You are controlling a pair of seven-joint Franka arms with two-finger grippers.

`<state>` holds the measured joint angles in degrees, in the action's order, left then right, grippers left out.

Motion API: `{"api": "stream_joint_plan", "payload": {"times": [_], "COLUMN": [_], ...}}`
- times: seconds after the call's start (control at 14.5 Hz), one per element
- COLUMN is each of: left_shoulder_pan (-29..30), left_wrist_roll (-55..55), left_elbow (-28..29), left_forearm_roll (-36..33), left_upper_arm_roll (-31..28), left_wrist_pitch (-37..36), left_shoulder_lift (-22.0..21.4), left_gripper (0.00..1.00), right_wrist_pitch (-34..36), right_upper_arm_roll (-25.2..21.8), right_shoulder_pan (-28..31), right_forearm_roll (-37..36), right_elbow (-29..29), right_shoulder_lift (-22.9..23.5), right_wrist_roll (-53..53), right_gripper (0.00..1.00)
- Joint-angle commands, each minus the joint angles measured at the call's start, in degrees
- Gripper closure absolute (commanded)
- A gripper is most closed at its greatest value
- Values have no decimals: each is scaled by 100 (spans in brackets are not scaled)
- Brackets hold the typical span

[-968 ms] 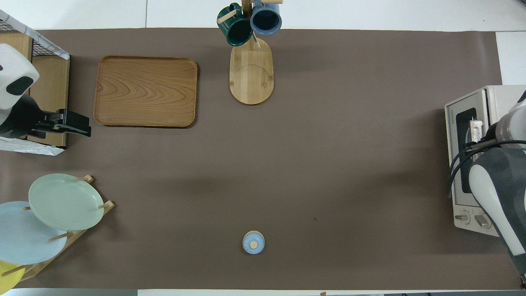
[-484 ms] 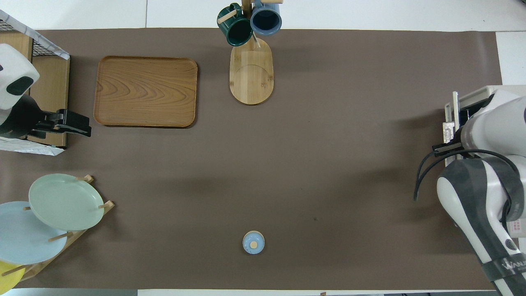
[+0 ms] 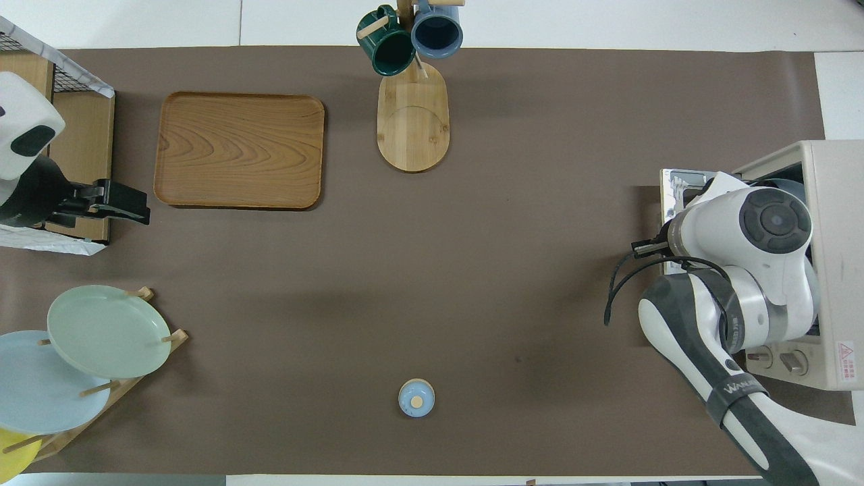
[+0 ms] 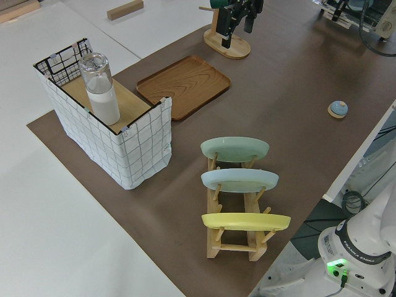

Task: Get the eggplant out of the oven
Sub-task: 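Reach the right gripper into the open toaster oven toward the plate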

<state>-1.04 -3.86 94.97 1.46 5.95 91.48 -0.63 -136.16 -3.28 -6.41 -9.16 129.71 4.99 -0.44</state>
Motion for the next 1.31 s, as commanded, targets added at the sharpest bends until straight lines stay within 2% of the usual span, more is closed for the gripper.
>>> {"api": "stream_joint_plan", "payload": {"times": [0.0, 0.35, 0.48, 0.69, 0.83, 0.9, 1.04, 1.24], "left_shoulder_pan": [42, 34, 25, 25, 16, 7, 7, 7], "left_wrist_roll": [35, 26, 26, 26, 26, 26, 26, 26], "left_elbow": [-58, -58, -58, -58, -58, -58, -58, -58], "left_forearm_roll": [-41, -32, -41, -41, -32, -41, -41, -41], "left_upper_arm_roll": [56, 56, 56, 56, 56, 56, 56, 56], "left_wrist_pitch": [-78, -42, -42, -42, -42, -42, -42, -42], "left_shoulder_lift": [-7, -7, -7, -7, -7, -7, -7, -7], "left_gripper": [0, 0, 0, 0, 0, 0, 0, 0], "right_wrist_pitch": [-112, -104, 71, 1746, 2285, 2348, 2244, 1692], "right_upper_arm_roll": [-94, -94, -33, -50, -102, -102, -76, -76], "right_shoulder_pan": [-43, -106, -306, -370, -361, -291, -29, 236], "right_forearm_roll": [54, 178, 370, 354, 153, -153, -533, -525], "right_elbow": [1, 72, -234, -1375, -1641, -1634, -1485, -924], "right_shoulder_lift": [125, 107, 142, 151, 11, -42, -103, -253], "right_wrist_roll": [175, 343, 352, 308, 290, 299, 273, -174], "right_gripper": [100, 100, 100, 100, 76, 67, 59, 60]}}
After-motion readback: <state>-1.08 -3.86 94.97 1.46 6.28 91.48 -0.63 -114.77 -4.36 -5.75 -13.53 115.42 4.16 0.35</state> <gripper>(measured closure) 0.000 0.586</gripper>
